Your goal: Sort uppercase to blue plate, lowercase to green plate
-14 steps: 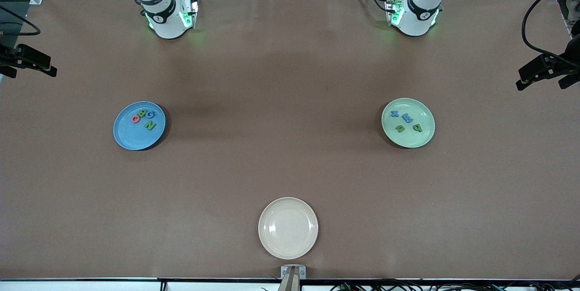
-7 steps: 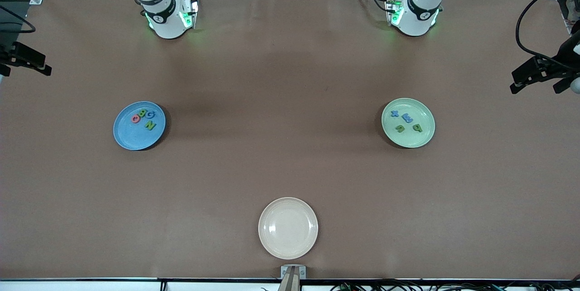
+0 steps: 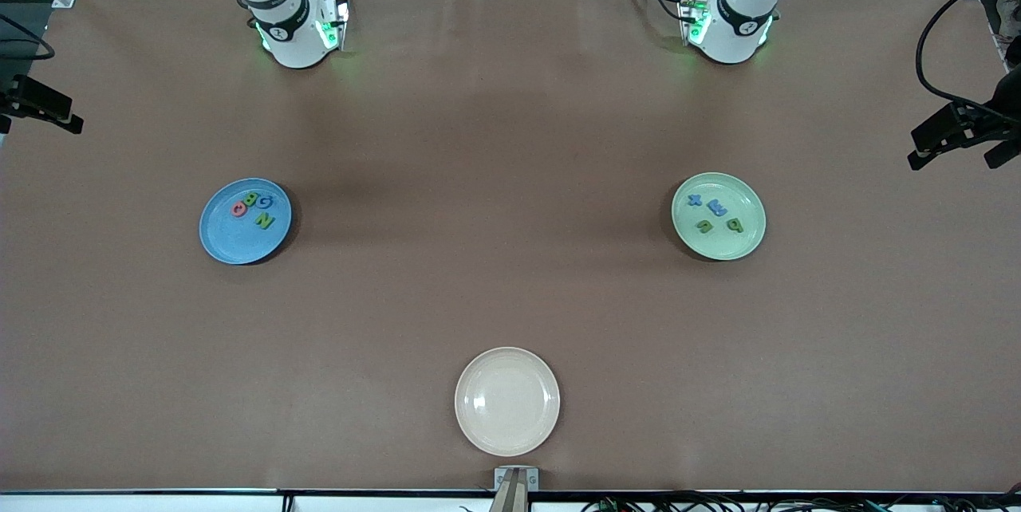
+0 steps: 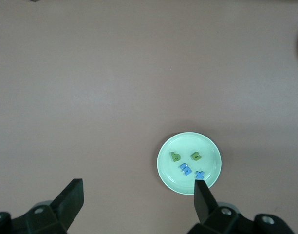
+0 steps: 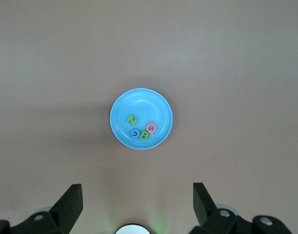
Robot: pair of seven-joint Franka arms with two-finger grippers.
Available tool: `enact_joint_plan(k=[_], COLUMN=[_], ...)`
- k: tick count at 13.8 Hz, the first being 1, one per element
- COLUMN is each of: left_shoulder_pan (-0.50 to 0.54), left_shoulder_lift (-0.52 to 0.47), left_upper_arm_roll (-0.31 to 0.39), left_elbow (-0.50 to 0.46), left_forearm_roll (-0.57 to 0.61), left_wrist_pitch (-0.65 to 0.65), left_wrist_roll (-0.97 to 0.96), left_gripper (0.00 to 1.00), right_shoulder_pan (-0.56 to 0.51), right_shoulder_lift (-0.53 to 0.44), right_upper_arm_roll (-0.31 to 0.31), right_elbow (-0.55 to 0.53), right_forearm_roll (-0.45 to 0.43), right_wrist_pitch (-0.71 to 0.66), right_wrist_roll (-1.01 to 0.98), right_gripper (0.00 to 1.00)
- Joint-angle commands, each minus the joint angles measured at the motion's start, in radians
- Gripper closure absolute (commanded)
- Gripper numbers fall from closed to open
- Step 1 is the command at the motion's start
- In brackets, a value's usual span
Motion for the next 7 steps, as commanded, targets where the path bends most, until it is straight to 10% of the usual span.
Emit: enact_joint_plan(k=[1,7], left_shoulder_pan=[0.005,0.007], left_shoulder_lift=[0.005,0.002], left_upper_arm_roll=[0.005,0.002], left_elbow=[0.019,0.020], left_forearm_roll=[-0.012,-0.009], left_wrist_pitch=[0.000,0.000], left_wrist_roll=[0.006,0.000], left_gripper=[0.00,0.00], right_shoulder_pan=[-0.012,-0.012], right_shoulder_lift=[-0.050,-0.073], right_upper_arm_roll=[0.010,0.010], right_elbow=[-0.057,-0.080], right_forearm_roll=[-0.008,-0.006], right_wrist_pitch=[0.019,0.034], right_wrist_roll=[-0.007,-0.007], right_gripper=[0.00,0.00])
